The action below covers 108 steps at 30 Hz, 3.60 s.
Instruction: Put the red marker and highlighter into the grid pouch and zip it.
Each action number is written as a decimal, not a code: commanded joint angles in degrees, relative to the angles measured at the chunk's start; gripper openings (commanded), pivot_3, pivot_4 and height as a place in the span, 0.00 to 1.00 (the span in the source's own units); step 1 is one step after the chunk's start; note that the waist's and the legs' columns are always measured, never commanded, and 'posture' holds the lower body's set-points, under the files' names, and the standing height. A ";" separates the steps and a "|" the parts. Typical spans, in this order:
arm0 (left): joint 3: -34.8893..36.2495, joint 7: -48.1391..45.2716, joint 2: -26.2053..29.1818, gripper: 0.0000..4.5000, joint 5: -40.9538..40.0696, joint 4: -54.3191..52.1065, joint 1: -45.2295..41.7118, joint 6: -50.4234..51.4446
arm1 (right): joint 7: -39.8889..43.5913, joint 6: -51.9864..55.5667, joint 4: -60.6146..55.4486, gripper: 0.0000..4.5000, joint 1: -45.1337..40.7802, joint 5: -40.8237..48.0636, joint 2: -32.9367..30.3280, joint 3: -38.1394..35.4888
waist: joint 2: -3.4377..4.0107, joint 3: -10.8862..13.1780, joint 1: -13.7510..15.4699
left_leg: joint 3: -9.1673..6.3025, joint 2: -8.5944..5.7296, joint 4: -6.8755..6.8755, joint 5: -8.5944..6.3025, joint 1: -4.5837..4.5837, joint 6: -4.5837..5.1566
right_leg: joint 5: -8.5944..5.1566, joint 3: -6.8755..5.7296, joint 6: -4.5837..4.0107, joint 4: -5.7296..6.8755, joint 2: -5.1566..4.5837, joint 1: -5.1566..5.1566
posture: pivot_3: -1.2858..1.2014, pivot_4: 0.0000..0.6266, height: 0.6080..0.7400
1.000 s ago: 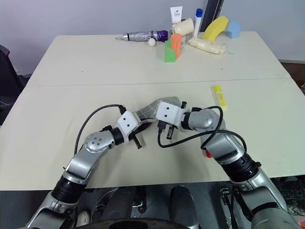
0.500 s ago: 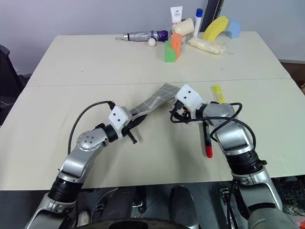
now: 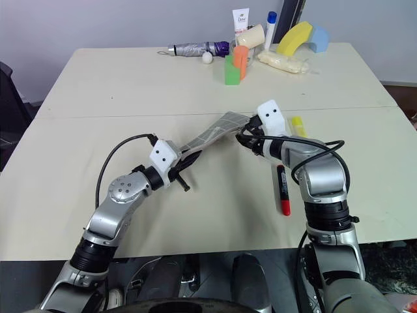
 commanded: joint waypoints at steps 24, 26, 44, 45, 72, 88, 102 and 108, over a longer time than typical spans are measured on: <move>0.16 0.82 0.08 0.00 0.76 0.40 -0.92 -2.85 | -5.43 1.55 -3.07 0.57 -0.46 8.99 0.64 -1.82 | 0.00 0.00 0.00 | 0.00 0.01 0.00 -0.07 -0.01 0.11 | 0.00 0.00 0.00 0.00 -0.01 -0.01 | 0.52 0.24 1.00; 0.14 0.75 0.10 0.00 0.85 0.37 -0.85 -2.90 | -6.21 1.69 -2.78 0.33 -0.56 9.17 0.82 -1.99 | 0.00 0.00 -0.02 | 0.00 0.01 0.00 -0.07 -0.01 0.11 | 0.00 0.00 0.00 0.00 -0.01 -0.01 | 0.52 0.24 1.00; -2.37 -1.52 0.36 0.00 3.18 2.23 -1.00 -5.79 | -0.58 -0.36 -8.79 0.00 -1.53 7.83 -6.69 12.49 | 0.00 0.00 -0.05 | 0.00 0.03 -0.01 -0.16 -0.03 0.26 | 0.00 0.01 0.00 -0.03 -0.02 -0.04 | 0.52 0.24 1.00; -2.45 -1.80 0.43 0.00 3.20 2.13 -0.90 -5.77 | -0.33 -0.52 -8.94 0.00 -1.69 7.70 -6.82 12.98 | 0.00 0.00 -0.05 | 0.00 0.03 -0.01 -0.16 -0.03 0.26 | 0.00 0.01 0.00 -0.03 -0.02 -0.04 | 0.52 0.24 1.00; -7.58 -12.45 9.12 0.00 3.23 -4.20 0.66 2.22 | 5.31 -4.80 -10.24 0.00 1.09 0.70 -17.08 19.49 | 0.01 0.01 -0.04 | 0.00 0.09 -0.02 -0.18 -0.06 0.20 | 0.00 0.04 -0.03 -0.17 -0.19 -0.06 | 0.52 0.24 1.00; -6.25 -9.71 3.59 0.00 1.97 -3.64 -1.08 5.37 | 8.44 -1.06 -21.00 0.00 1.35 2.46 -15.42 22.69 | 0.00 0.02 0.17 | -0.04 0.08 -0.02 -0.24 -0.07 0.28 | 0.00 0.03 -0.02 -0.19 -0.25 -0.03 | 0.52 0.24 1.00; -2.15 -8.93 -2.02 0.00 -5.38 -6.18 -3.02 9.93 | 7.41 -1.06 -21.16 0.00 1.40 0.89 -14.50 24.43 | -0.01 0.03 0.03 | -0.04 0.09 -0.01 -0.23 -0.08 0.27 | 0.00 0.01 -0.02 -0.19 -0.23 -0.04 | 0.52 0.24 1.00; -0.21 -9.22 -1.57 0.00 -8.02 -7.69 -2.37 10.26 | 7.02 -2.54 -17.58 0.00 1.30 -0.59 -15.99 21.87 | -0.02 0.03 0.08 | -0.03 0.08 0.00 -0.20 -0.08 0.23 | 0.00 0.00 -0.02 -0.19 -0.21 -0.03 | 0.52 0.24 1.00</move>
